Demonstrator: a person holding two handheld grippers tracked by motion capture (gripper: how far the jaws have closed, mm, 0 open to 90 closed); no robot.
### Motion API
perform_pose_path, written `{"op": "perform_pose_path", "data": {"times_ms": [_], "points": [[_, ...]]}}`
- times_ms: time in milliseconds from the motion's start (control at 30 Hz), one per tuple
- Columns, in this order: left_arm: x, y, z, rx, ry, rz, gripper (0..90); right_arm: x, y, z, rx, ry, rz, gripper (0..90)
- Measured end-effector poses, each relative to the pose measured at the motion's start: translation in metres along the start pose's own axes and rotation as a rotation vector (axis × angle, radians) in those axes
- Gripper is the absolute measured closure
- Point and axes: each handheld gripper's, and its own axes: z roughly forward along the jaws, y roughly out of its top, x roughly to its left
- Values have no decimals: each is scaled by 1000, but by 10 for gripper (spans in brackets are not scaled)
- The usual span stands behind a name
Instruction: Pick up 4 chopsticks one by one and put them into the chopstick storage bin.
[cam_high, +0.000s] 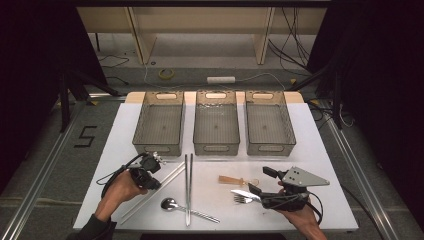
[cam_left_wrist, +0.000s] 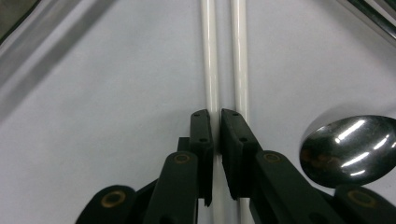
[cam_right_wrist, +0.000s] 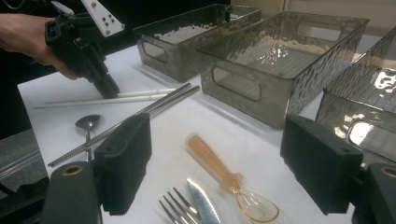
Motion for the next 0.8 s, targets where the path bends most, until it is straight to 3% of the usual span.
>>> {"op": "perform_pose_path", "data": {"times_ms": [667, 800], "points": [[1, -6, -11, -54, 11, 17, 842, 0, 1, -1, -4, 0, 0, 261], [5, -8, -14, -83, -13, -2, 842, 0, 1, -1, -4, 0, 1, 261]]}}
